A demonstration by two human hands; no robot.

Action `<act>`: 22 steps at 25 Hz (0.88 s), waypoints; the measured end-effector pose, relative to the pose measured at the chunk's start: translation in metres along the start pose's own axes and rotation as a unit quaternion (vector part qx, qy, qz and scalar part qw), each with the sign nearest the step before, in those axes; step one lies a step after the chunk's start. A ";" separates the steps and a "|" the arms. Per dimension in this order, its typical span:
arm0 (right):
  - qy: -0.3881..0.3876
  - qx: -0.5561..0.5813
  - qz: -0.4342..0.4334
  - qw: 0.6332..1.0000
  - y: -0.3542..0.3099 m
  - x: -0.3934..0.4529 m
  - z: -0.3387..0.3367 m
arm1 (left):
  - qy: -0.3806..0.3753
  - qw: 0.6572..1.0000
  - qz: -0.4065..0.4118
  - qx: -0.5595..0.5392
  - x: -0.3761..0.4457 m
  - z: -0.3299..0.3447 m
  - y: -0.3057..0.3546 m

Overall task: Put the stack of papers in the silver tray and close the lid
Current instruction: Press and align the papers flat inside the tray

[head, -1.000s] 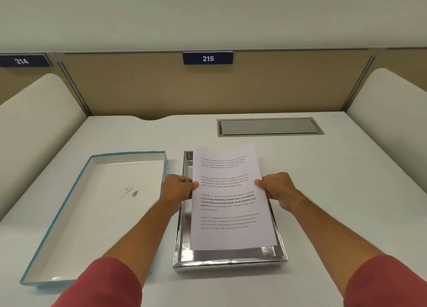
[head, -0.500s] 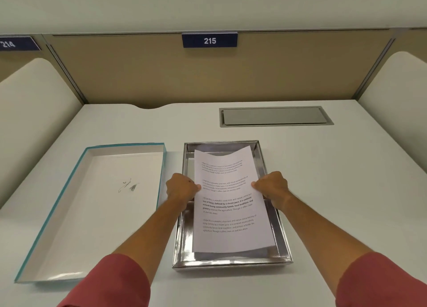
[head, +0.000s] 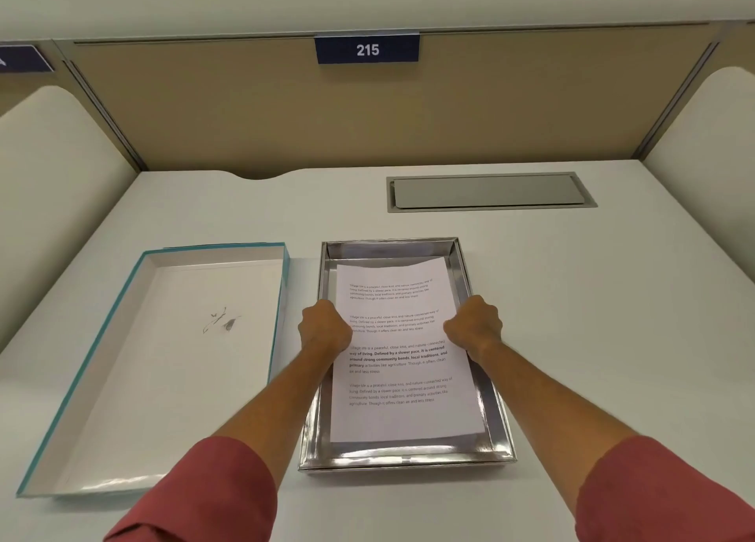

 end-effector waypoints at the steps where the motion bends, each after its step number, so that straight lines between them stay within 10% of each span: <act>1: 0.002 -0.011 0.002 1.000 0.000 0.000 0.001 | -0.001 1.000 0.000 0.003 0.000 0.001 0.000; 22: -0.047 -0.032 0.000 0.998 0.003 -0.007 0.009 | -0.064 0.998 0.013 0.010 0.000 0.008 -0.002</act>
Point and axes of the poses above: each hand's wrist, its own x-axis towards the middle knuckle, its own z-axis out of the palm, y = z × x, the point moved 7 cm from there along x, towards the middle knuckle, and after that the axes turned 14 degrees about x, right-handed, at the moved point
